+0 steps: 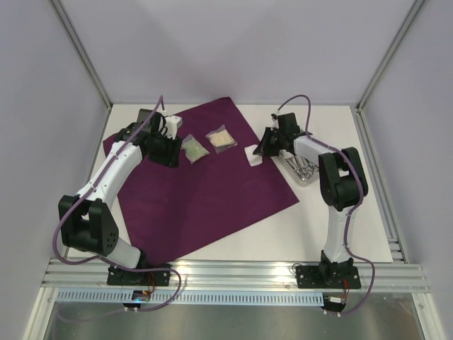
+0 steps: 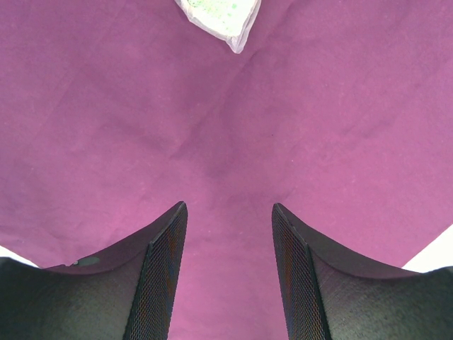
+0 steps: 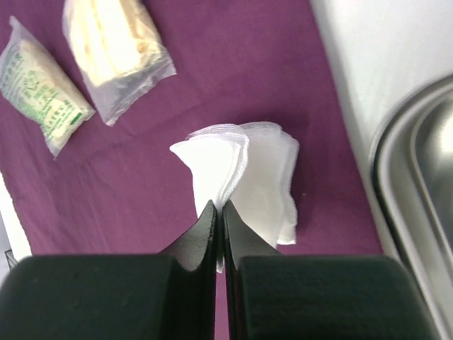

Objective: Prepare the surgical pack

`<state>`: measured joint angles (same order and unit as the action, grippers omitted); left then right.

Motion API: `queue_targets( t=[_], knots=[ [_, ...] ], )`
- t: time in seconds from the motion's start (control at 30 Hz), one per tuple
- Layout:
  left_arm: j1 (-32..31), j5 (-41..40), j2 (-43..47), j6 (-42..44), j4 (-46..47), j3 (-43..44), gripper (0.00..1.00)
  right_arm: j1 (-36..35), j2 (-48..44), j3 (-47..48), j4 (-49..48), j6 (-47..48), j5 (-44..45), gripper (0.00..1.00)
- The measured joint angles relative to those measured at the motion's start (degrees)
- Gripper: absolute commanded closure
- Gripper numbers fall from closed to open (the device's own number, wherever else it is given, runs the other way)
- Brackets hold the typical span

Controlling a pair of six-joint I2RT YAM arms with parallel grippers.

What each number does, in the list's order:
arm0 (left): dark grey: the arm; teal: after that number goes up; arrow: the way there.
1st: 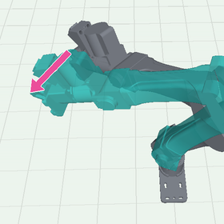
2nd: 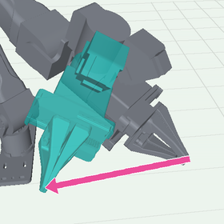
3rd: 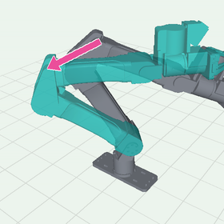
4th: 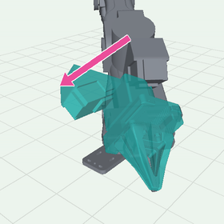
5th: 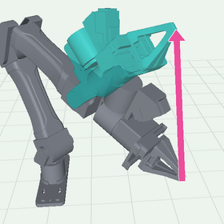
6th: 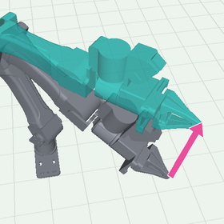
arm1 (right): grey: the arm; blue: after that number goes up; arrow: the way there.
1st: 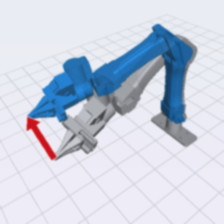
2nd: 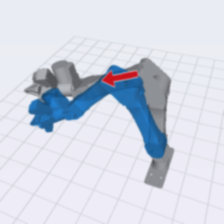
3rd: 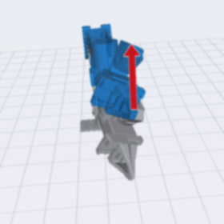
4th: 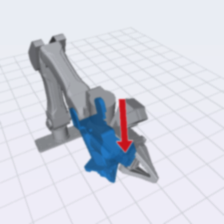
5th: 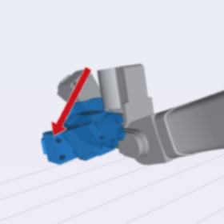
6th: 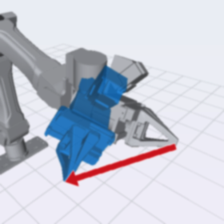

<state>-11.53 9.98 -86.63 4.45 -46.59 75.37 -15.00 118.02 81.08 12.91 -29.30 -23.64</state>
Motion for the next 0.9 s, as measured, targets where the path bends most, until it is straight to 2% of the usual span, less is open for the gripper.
queue_targets(
  t=[0.13,0.27,0.57,0.9],
  knots=[
    [0.00,0.00,0.00,0.02,0.02,0.00,0.40,0.35,0.15,-0.55,0.17,0.28,1.51,0.97],
    [0.00,0.02,0.00,0.02,0.00,0.00,0.40,0.50,1.29,-0.50,0.55,1.44,2.40,0.85],
    [0.00,0.02,0.00,0.02,-0.02,0.00,0.40,-0.70,1.27,0.22,3.28,6.14,5.68,0.66],
    [0.00,0.02,0.00,0.02,-0.17,0.00,0.40,-2.05,-1.03,0.94,8.04,10.32,12.33,0.58]
  ],
)
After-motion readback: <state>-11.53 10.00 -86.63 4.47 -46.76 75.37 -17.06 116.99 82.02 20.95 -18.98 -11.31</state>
